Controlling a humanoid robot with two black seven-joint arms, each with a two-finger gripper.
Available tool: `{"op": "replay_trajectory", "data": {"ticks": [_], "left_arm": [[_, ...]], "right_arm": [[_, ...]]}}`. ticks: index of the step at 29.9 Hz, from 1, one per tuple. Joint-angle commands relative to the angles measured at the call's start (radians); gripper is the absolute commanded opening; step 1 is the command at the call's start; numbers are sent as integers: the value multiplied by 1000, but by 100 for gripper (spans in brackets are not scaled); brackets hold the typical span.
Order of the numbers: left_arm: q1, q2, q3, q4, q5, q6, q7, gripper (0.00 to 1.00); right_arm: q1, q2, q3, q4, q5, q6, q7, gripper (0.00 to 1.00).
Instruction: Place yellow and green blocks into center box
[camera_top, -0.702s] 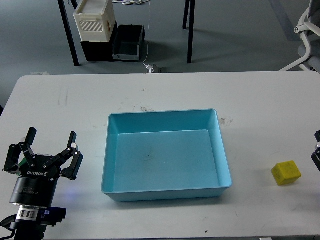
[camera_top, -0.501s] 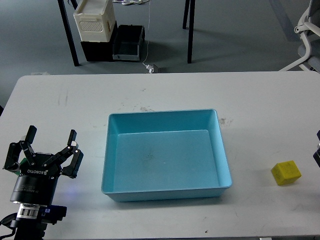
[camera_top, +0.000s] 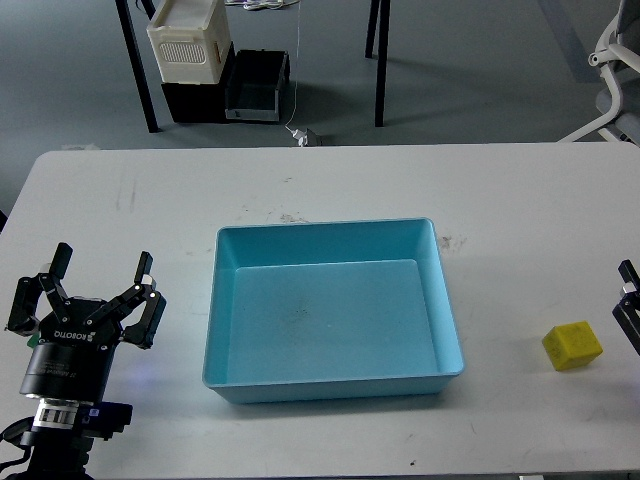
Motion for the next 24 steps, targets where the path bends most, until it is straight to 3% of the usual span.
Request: {"op": "replay_trajectory", "data": {"ticks": [1, 8, 14, 24], "left_arm": [[2, 0, -23, 0, -8, 0, -3, 100], [2, 0, -15, -9, -26, 0, -3, 100], [-4, 0, -17, -16, -94, 0, -3, 100], [25, 0, -23, -16, -97, 0, -8, 100]], "right_arm": [[1, -49, -31, -5, 0, 3, 0, 100], [-7, 72, -20, 4, -15, 12, 3, 100], [-7, 60, -6, -6, -126, 1, 4, 100], [38, 45, 20, 40, -123, -2, 3, 100]]}}
